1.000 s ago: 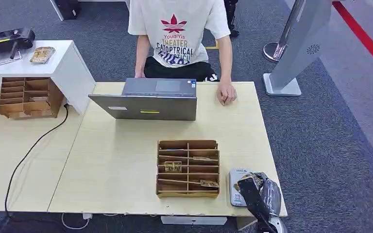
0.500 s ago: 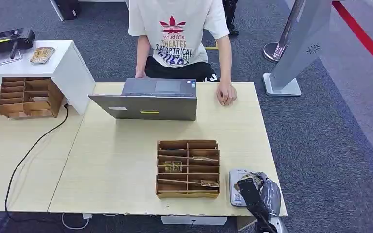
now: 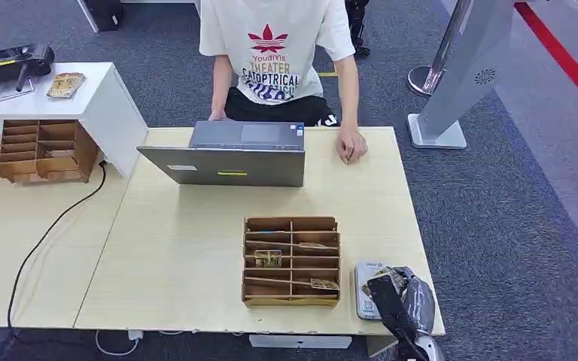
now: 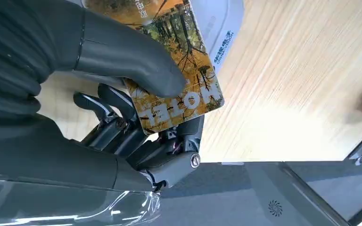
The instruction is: Pass the card to the sensor for recognition and then transmit it.
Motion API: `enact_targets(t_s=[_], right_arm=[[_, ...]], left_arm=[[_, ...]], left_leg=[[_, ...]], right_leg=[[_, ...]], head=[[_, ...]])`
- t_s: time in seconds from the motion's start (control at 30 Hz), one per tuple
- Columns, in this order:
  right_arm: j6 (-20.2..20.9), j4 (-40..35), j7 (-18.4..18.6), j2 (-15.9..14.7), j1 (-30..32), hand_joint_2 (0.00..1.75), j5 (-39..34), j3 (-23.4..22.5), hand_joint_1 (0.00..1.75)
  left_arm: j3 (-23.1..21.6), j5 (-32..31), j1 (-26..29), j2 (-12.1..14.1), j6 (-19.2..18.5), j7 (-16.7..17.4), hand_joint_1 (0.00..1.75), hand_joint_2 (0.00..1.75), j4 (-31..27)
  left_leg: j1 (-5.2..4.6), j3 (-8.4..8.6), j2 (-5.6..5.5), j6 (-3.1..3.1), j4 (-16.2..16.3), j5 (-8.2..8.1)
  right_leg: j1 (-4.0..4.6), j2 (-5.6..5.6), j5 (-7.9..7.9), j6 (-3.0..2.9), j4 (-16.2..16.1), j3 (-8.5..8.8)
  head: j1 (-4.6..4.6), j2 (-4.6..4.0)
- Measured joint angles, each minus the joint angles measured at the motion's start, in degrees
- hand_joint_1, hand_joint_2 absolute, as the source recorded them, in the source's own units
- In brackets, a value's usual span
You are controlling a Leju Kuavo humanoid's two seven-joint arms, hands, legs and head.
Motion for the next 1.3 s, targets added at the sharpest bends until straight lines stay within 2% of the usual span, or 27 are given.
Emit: enact_targets(t_s=[1.3], right_arm=[[-0.5, 0.3, 0.0, 0.0, 0.0, 1.75, -0.5, 0.1, 1.75]], left_arm=[[0.0, 0.2, 0.0, -0.3, 0.0, 0.0, 0.0, 0.0, 0.0]], left_leg=[[0.0, 0.1, 0.0, 0.0, 0.0, 0.0]], right_leg=[[0.0, 0.0, 0.0, 0.0, 0.0, 0.1]], head=[[0.0, 0.0]])
